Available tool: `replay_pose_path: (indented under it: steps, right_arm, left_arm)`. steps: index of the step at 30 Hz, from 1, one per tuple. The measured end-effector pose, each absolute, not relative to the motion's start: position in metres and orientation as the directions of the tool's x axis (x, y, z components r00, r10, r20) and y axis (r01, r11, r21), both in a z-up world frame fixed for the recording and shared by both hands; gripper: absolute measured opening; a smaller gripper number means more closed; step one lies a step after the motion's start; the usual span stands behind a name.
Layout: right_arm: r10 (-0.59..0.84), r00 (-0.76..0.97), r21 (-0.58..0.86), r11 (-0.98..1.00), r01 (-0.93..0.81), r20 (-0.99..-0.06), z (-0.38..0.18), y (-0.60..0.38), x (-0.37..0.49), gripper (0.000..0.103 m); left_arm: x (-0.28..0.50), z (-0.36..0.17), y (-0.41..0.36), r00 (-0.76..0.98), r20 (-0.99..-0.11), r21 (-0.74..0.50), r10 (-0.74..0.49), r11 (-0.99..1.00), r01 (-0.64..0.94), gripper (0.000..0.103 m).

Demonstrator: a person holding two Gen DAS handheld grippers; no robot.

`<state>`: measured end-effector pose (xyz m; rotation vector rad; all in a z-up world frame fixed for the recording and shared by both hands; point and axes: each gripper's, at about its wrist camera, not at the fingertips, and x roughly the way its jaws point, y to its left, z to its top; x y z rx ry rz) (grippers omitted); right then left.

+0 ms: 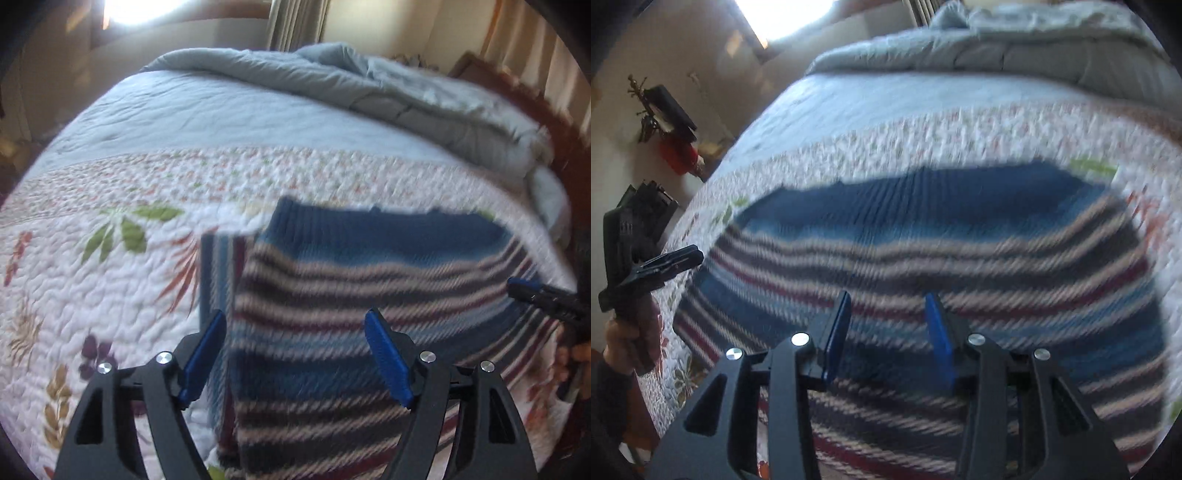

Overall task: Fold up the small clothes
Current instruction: 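Move both open grippers back above the folded sweater rectangle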

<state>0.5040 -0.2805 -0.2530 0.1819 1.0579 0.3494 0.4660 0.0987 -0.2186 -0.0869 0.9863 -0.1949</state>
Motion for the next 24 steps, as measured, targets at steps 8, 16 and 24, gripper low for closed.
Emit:
replay_pose_path:
  steps: [8, 16, 24]
  right_arm:
    - [0.386, 0.491, 0.341, 0.922, -0.183, -0.781, -0.236, -0.268, 0.488, 0.055]
    - [0.451, 0.534, 0.344, 0.892, -0.294, -0.715, -0.227, -0.211, 0.422, 0.064]
    - [0.46, 0.533, 0.344, 0.887, -0.308, -0.71, -0.23, -0.192, 0.416, 0.067]
  left_arm:
    - [0.444, -0.233, 0.117, 0.53, -0.82, -0.261, -0.216, 0.965, -0.01, 0.078]
    - [0.383, -0.185, 0.082, 0.642, -0.756, -0.144, -0.128, 0.989, 0.027, 0.086]
    - [0.374, -0.186, 0.075, 0.658, -0.751, -0.044, -0.057, 0.998, 0.036, 0.088]
